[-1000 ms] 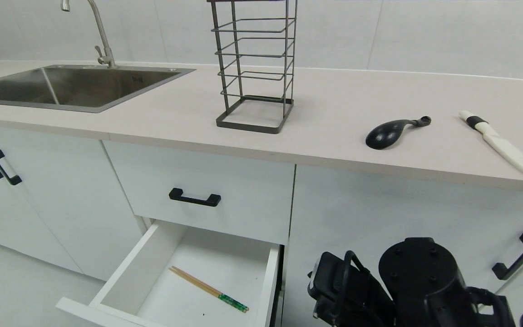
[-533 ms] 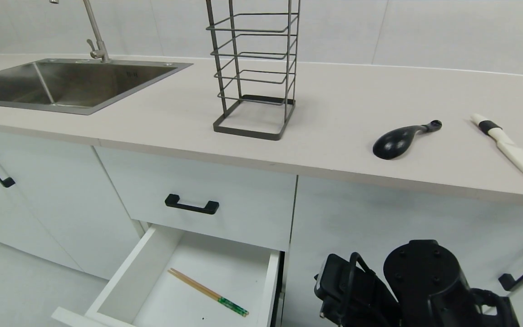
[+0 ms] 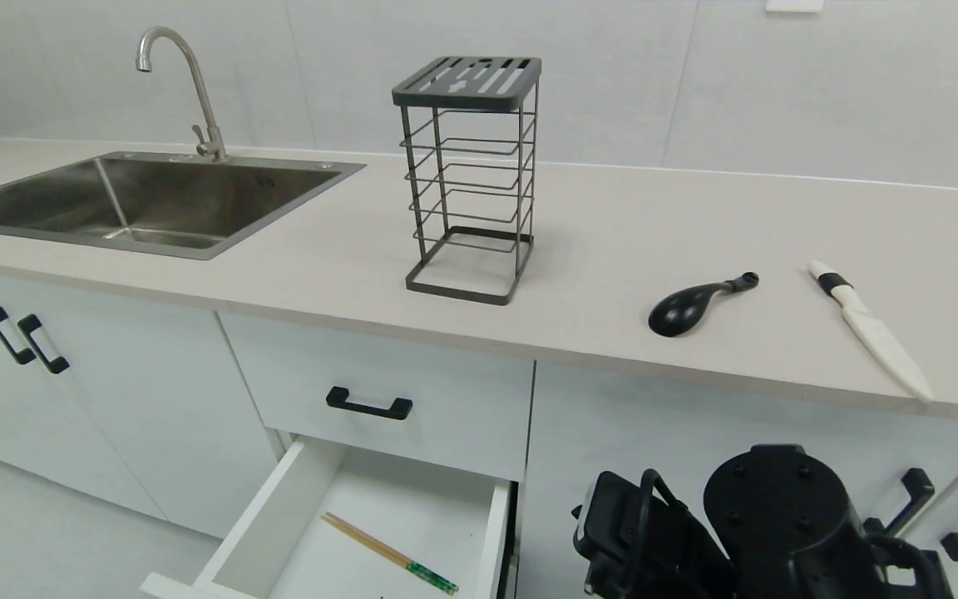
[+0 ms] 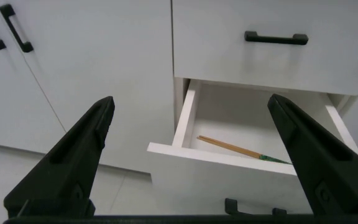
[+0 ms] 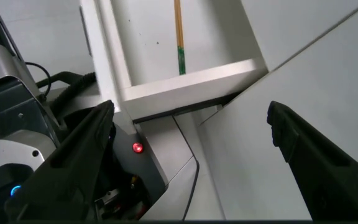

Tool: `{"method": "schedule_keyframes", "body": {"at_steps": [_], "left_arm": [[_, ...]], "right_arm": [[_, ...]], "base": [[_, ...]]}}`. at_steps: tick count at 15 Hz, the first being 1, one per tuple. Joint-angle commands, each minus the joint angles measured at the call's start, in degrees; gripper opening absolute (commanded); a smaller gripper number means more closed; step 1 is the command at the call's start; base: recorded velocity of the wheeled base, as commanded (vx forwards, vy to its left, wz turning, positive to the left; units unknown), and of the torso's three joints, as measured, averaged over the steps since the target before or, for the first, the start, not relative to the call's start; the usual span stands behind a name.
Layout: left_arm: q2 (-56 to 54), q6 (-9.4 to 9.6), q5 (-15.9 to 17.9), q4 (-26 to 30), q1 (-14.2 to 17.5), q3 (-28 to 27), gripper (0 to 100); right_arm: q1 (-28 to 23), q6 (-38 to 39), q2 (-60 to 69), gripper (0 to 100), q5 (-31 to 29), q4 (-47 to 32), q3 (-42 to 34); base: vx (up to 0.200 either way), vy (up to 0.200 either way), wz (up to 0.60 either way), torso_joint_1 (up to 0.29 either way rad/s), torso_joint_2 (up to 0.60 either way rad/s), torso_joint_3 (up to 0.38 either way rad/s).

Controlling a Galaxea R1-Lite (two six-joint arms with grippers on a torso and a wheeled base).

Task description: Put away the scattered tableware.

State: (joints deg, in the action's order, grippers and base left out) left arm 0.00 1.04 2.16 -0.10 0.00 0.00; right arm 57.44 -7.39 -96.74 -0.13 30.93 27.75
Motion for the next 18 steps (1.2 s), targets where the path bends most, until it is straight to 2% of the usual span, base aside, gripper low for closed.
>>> {"method": "schedule_keyframes", "body": {"at_steps": [1,7,11,18], "left_arm": [[0.0,0.02,-0.05,0.01,0.0,0.0,100],[0.0,0.02,-0.05,0.01,0.0,0.0,100],[0.0,0.02,-0.05,0.01,0.0,0.0,100],[0.0,0.02,-0.05,0.01,0.0,0.0,100]], "right_arm": [[0.13,0.0,-0.11,100,-0.04,0.01,-0.06],[0.13,0.0,-0.37,100,0.05,0.01,0.03],[0.04,0.09,-0.73,100,0.05,0.01,0.12],[-1.37,0.44,-1.87,100,0.75,-0.17,3.28]], "base": [[0.0,0.0,0.0,0.246,-0.48,-0.222],[0.0,0.0,0.0,0.176,-0.48,-0.218],[0.0,0.0,0.0,0.38,-0.48,-0.238],[0.0,0.0,0.0,0.281,-0.53,-0.254]]}}
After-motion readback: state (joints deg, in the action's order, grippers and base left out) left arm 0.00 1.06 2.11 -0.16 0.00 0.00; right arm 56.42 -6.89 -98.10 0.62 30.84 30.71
